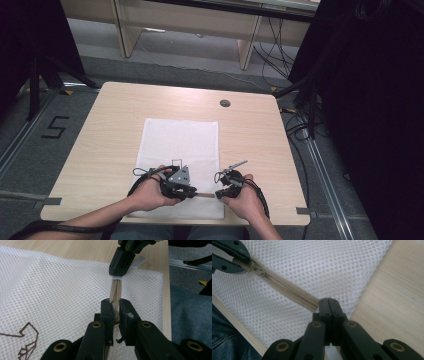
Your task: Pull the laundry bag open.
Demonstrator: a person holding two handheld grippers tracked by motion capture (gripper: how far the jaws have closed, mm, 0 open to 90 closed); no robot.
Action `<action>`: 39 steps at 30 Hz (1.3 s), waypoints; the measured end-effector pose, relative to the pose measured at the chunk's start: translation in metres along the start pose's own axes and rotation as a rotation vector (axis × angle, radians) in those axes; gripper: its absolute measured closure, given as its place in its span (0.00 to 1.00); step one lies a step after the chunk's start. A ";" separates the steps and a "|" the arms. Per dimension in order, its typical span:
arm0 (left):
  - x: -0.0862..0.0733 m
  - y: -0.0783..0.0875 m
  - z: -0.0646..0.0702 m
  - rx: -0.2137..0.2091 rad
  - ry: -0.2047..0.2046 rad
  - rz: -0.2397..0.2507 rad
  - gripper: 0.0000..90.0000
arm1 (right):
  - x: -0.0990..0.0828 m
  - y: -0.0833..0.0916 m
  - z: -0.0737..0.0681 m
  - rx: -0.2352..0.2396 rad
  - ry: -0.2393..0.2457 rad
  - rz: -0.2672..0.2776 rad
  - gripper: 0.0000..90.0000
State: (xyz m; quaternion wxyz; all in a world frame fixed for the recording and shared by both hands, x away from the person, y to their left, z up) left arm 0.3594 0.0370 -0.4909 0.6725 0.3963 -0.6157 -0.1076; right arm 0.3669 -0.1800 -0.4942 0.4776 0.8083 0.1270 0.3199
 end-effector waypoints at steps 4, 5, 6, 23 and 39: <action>0.001 0.000 0.001 0.001 0.003 0.006 0.91 | 0.000 0.000 0.000 0.001 -0.005 0.000 1.00; 0.001 -0.001 0.001 -0.002 0.004 0.008 0.91 | 0.000 0.000 0.000 -0.003 -0.003 -0.002 1.00; 0.002 -0.001 0.001 -0.001 0.004 0.006 0.91 | 0.000 0.000 -0.001 -0.009 -0.021 -0.002 1.00; 0.004 -0.003 0.000 -0.009 0.004 0.003 0.91 | 0.000 0.002 0.001 -0.010 -0.054 -0.007 1.00; 0.003 -0.002 0.003 -0.009 -0.005 -0.004 0.91 | 0.000 0.002 -0.001 -0.021 -0.043 -0.019 1.00</action>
Point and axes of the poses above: each handheld gripper's, and its own axes: y roughly backward along the jaws, x roughly out of its top, z roughly to its right, the point moved 1 cm from there along -y, roughly forward along the jaws, and after that the axes turned 10 degrees about x, right-handed, at the moved point
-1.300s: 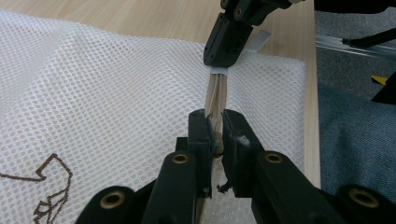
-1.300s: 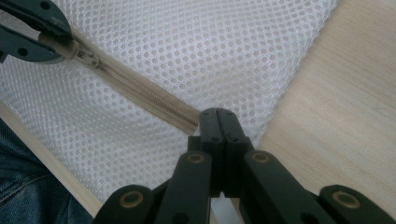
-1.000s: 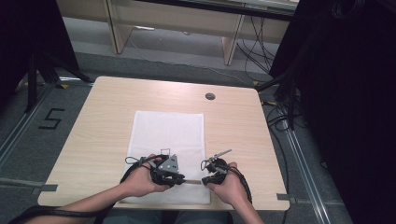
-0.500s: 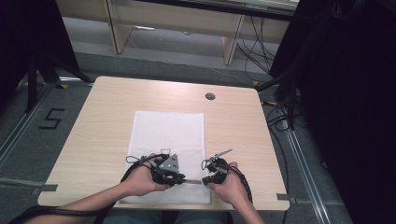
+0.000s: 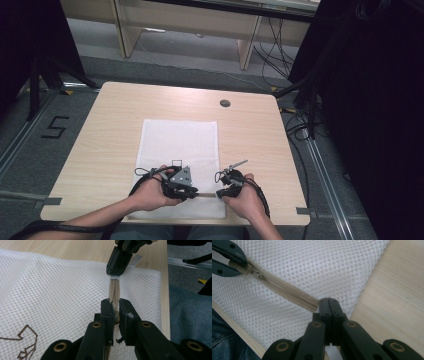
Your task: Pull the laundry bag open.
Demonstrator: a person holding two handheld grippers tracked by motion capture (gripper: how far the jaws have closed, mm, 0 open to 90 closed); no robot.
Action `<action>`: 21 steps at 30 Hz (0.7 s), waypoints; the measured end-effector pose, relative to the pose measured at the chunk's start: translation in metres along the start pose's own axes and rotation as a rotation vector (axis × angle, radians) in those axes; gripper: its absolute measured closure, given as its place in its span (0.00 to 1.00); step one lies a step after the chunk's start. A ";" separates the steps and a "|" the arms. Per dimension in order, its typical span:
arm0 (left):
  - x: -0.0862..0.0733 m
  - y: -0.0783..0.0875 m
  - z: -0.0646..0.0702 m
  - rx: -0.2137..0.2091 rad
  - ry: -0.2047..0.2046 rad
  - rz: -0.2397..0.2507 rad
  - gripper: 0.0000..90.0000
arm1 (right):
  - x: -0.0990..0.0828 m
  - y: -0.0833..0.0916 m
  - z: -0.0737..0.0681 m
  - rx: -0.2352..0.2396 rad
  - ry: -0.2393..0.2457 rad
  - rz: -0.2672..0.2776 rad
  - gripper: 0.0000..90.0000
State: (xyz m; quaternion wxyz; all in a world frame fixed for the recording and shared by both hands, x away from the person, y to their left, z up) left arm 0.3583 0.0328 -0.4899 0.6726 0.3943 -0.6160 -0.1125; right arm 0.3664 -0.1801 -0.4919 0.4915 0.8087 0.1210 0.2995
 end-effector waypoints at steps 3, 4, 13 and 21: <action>0.000 0.000 0.000 -0.001 0.000 0.000 0.91 | 0.001 -0.001 0.004 0.010 0.055 0.011 1.00; 0.000 0.000 0.000 -0.001 -0.007 0.001 0.91 | 0.000 -0.001 0.001 0.004 0.020 0.007 1.00; -0.002 0.005 -0.003 0.002 0.006 -0.004 0.91 | 0.000 -0.001 0.001 -0.002 0.005 0.005 1.00; -0.003 0.005 -0.002 0.003 -0.003 -0.013 0.91 | 0.000 0.000 -0.001 -0.014 -0.003 0.002 1.00</action>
Point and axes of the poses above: each handheld gripper's, and its own axes: y roughly backward along the jaws, x roughly out of its top, z roughly to its right, the point moved 1 cm from there along -y, roughly forward along the jaws, and after that the axes turned 10 degrees about x, right-handed, at the moved point
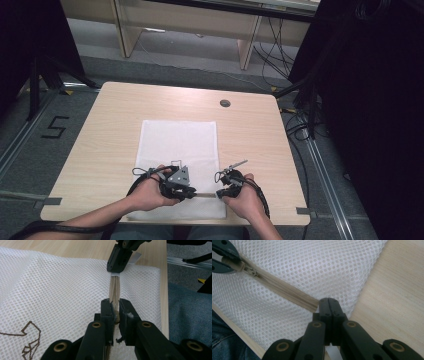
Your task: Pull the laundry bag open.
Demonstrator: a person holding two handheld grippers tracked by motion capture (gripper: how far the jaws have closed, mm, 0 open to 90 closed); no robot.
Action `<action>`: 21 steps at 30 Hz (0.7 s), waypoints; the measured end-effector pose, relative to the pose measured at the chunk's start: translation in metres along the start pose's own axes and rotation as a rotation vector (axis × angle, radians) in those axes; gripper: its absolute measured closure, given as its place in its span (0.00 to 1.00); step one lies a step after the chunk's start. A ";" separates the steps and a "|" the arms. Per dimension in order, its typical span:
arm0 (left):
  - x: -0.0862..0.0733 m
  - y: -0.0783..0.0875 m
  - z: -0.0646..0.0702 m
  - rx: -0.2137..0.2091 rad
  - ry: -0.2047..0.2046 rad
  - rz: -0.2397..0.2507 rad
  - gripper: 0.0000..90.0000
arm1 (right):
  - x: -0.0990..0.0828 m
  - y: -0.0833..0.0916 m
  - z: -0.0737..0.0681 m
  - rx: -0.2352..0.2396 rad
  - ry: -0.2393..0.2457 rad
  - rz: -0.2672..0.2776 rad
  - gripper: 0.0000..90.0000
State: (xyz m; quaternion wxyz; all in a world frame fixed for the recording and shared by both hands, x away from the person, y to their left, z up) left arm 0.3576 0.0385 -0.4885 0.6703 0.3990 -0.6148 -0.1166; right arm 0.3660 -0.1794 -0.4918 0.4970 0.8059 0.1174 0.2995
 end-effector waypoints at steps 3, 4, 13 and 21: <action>-0.001 0.001 -0.001 -0.004 0.008 0.007 0.91 | 0.000 0.000 0.000 -0.001 0.002 -0.002 1.00; -0.001 0.002 -0.001 -0.004 0.008 0.001 0.91 | 0.000 0.000 0.000 0.000 0.002 -0.002 1.00; -0.004 0.007 -0.003 0.002 -0.002 -0.009 0.91 | 0.000 -0.001 0.002 0.006 0.040 0.010 1.00; -0.006 0.010 -0.004 0.003 0.006 -0.008 0.91 | 0.000 -0.001 0.001 0.001 0.026 0.008 1.00</action>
Point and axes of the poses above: each handheld gripper's, and its own axes: y roughly backward along the jaws, x roughly out of its top, z roughly to its right, the point moved 1 cm from there along -y, roughly forward along the jaws, and after that the axes turned 10 degrees about x, right-handed, at the moved point
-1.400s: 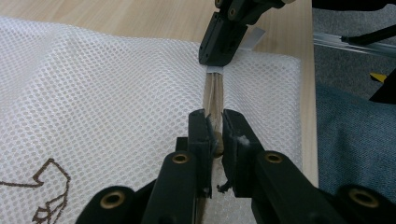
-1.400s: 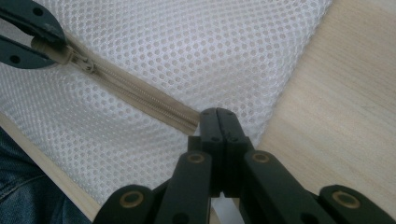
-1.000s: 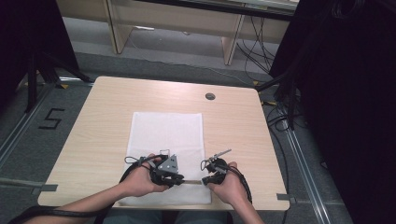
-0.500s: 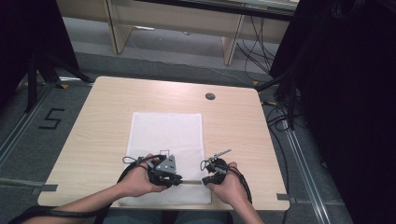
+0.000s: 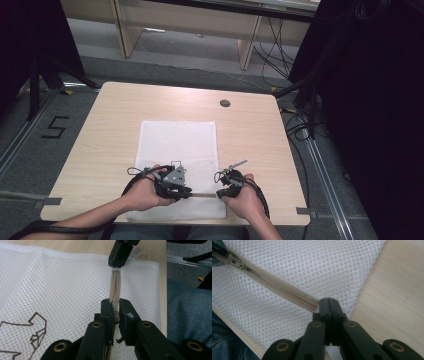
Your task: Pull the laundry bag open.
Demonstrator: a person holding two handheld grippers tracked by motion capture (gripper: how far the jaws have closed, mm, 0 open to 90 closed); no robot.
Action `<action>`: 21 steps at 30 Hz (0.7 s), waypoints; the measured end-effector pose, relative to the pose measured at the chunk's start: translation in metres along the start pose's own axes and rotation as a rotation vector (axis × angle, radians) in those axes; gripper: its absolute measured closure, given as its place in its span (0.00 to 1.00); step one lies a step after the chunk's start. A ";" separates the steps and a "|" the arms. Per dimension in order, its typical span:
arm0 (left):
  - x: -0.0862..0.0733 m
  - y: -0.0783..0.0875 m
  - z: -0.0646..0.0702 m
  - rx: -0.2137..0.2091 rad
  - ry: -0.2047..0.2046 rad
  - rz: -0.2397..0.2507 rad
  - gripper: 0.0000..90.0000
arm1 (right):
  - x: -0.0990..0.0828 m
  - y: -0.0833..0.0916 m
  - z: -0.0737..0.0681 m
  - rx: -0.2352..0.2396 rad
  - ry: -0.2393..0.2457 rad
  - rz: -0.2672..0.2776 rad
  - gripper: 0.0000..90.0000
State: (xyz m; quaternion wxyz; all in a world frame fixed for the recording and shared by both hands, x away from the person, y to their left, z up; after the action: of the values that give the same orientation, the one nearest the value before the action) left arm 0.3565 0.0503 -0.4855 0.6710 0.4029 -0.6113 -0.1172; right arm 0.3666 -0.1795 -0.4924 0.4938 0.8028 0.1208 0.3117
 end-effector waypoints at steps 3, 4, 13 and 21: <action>-0.001 0.002 -0.002 -0.001 -0.001 -0.003 0.91 | 0.000 0.000 0.000 0.000 0.000 0.000 1.00; -0.002 0.002 -0.002 -0.002 0.008 -0.002 0.91 | 0.000 0.000 0.000 -0.001 0.001 -0.001 1.00; -0.004 0.003 -0.002 -0.001 0.010 0.002 0.91 | 0.000 0.000 -0.002 -0.008 -0.010 -0.008 1.00; -0.004 0.004 -0.002 0.005 -0.010 -0.009 0.91 | 0.000 0.000 -0.002 -0.009 -0.011 -0.006 1.00</action>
State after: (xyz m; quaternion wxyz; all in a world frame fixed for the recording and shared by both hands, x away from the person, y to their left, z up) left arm 0.3564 0.0566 -0.4849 0.6664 0.4070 -0.6130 -0.1207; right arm 0.3656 -0.1782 -0.4919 0.4992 0.8018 0.1190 0.3063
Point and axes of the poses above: each handheld gripper's, and its own axes: y roughly backward along the jaws, x roughly out of its top, z roughly to its right, the point moved 1 cm from there along -y, roughly forward along the jaws, and after that the axes turned 10 degrees about x, right-handed, at the moved point
